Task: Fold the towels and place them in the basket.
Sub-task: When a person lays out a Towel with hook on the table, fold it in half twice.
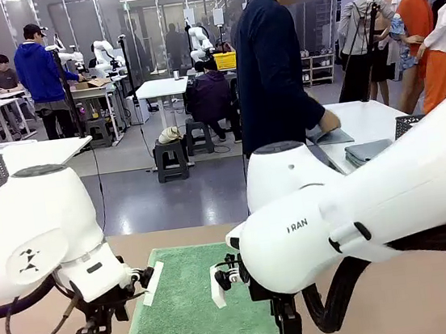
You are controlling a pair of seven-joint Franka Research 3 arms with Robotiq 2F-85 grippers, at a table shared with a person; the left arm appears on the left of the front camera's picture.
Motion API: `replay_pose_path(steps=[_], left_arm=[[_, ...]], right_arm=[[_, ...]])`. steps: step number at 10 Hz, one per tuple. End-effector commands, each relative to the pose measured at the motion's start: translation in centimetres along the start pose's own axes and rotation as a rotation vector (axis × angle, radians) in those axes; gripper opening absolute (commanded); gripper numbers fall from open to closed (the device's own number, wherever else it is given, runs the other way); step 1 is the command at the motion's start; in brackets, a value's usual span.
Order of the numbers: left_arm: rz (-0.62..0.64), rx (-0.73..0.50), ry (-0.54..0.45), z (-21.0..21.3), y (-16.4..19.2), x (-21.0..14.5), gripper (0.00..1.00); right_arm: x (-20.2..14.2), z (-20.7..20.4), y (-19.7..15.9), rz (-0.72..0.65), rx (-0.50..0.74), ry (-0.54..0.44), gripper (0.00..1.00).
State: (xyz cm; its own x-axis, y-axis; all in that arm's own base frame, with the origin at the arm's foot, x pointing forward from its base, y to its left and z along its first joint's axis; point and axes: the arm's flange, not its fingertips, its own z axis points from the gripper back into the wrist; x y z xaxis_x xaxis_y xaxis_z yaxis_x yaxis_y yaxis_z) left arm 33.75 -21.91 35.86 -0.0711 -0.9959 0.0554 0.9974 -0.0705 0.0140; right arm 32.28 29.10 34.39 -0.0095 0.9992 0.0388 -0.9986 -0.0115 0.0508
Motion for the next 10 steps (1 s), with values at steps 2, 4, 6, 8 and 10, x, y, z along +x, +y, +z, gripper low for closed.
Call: replay_pose_path(steps=[2,4,6,8,10], left_arm=[[0.047,0.023,-0.003,-3.5,1.3,0.2,1.00],[0.045,0.018,0.003,-5.2,2.2,-0.2,1.00],[0.035,0.009,-0.010,-6.3,2.9,-0.4,1.00],[0.026,-0.021,-0.023,-5.7,2.9,-0.4,1.00],[0.049,-0.011,-0.001,-6.3,2.3,-0.6,1.00]], right_arm=[[-1.0,-2.3,-1.6,0.008,-0.028,0.015,1.00],[-1.2,-3.0,-2.0,-0.053,-0.030,0.021,1.00],[-1.3,-3.7,-2.4,-0.066,-0.020,0.014,1.00],[-1.3,-3.6,-2.7,-0.087,0.005,0.000,1.00],[-1.8,-3.4,-2.4,-0.041,0.002,0.011,1.00]])
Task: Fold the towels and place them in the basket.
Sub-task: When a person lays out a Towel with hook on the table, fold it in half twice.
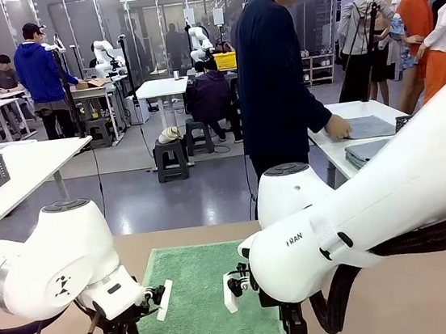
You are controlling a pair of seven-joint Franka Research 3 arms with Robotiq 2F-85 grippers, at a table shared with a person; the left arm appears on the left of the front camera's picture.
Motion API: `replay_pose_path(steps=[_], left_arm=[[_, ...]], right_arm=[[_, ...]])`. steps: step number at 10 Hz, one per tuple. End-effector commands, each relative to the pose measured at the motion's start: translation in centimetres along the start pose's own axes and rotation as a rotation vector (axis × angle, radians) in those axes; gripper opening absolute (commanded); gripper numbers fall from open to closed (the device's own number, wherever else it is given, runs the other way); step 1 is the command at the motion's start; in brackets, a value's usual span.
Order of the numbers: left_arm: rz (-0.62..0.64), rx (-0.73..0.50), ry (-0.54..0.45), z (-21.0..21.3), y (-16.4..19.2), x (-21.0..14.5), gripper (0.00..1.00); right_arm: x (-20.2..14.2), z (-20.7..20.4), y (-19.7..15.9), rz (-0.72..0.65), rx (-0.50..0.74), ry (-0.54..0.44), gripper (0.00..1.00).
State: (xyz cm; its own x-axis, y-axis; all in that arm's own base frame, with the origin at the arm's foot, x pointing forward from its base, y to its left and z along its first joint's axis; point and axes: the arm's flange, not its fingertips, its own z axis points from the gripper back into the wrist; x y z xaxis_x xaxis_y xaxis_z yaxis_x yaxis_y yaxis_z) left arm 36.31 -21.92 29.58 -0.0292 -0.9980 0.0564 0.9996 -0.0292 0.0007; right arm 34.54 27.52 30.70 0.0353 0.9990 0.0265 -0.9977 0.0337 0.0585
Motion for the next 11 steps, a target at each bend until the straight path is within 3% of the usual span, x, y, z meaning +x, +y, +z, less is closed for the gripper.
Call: replay_pose_path(steps=[1,4,11], left_arm=[[0.000,0.000,-0.001,0.0,0.0,0.0,1.00],[-0.007,0.029,0.002,0.9,0.0,0.3,1.00],[-0.035,0.037,0.007,-0.2,0.1,0.4,1.00]], right_arm=[[0.0,0.0,0.0,-0.001,0.001,0.000,1.00],[0.7,-1.0,-1.0,-0.012,0.045,0.036,1.00],[1.2,-1.7,-1.0,-0.029,-0.017,0.025,1.00]])
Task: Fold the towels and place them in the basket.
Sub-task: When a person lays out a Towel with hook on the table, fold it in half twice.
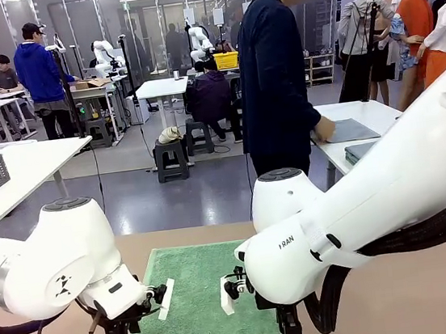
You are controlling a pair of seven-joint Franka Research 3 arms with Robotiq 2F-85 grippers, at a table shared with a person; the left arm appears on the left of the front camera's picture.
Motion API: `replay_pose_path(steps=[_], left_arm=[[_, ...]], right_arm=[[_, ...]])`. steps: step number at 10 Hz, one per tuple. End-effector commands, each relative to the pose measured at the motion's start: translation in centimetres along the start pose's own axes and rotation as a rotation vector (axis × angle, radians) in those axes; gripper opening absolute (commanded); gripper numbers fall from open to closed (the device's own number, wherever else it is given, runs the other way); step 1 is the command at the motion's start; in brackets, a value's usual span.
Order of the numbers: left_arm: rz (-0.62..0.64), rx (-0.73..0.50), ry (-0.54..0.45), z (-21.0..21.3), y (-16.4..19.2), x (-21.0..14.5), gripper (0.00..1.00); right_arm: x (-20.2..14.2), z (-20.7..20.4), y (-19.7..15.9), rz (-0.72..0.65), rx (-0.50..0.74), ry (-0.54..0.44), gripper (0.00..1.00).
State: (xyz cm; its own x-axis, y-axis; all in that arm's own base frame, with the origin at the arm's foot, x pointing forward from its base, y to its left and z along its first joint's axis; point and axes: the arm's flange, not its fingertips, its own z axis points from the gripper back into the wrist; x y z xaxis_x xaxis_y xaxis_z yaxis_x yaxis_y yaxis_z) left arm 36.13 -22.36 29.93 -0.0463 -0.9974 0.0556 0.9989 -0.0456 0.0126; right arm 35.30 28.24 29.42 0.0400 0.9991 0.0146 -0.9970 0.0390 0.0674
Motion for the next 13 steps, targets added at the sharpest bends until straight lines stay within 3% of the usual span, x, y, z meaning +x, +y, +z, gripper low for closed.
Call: replay_pose_path(steps=[1,12,13], left_arm=[[-0.020,0.028,0.007,-0.79,0.22,-0.12,1.00],[-0.025,0.051,0.010,-1.29,0.35,0.00,1.00],[-0.026,0.054,0.010,-1.26,0.35,0.01,0.94]], right_arm=[[0.46,-0.41,-0.22,-0.024,-0.026,0.014,1.00],[0.19,-0.79,-0.36,-0.026,-0.020,0.011,1.00],[0.15,-0.79,-0.37,-0.026,-0.021,0.009,1.00]])
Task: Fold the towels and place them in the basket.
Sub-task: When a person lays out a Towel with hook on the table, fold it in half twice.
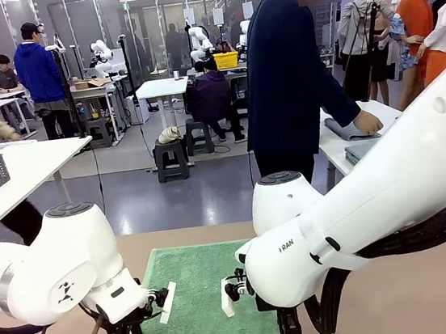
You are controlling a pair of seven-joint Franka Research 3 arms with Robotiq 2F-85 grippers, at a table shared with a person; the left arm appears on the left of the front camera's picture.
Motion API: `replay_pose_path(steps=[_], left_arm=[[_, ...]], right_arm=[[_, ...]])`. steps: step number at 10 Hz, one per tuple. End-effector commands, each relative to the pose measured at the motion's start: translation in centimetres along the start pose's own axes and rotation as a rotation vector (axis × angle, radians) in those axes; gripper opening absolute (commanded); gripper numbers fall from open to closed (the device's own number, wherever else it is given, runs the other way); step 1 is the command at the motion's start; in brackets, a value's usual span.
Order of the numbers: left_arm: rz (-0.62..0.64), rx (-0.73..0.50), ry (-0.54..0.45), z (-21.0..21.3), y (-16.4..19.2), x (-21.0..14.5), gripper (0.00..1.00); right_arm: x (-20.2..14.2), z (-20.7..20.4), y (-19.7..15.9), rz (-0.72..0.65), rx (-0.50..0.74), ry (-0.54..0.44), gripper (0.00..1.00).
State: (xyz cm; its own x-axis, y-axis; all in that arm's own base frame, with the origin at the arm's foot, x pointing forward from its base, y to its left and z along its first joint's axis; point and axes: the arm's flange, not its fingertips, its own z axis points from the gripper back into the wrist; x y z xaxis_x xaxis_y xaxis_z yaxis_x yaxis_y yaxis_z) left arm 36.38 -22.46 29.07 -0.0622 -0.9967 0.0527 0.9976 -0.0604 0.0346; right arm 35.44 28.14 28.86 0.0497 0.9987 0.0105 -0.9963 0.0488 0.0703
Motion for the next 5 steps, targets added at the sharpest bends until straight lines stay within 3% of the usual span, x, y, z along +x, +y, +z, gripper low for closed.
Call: replay_pose_path(steps=[1,5], left_arm=[[-0.008,0.034,0.009,-0.45,0.06,-0.14,0.89],[-0.002,0.038,0.017,-0.74,-0.04,-0.69,0.49]], right_arm=[[0.20,-0.30,-0.21,-0.019,-0.029,0.006,0.95],[0.12,-0.48,-0.28,-0.023,-0.043,0.003,0.57]])
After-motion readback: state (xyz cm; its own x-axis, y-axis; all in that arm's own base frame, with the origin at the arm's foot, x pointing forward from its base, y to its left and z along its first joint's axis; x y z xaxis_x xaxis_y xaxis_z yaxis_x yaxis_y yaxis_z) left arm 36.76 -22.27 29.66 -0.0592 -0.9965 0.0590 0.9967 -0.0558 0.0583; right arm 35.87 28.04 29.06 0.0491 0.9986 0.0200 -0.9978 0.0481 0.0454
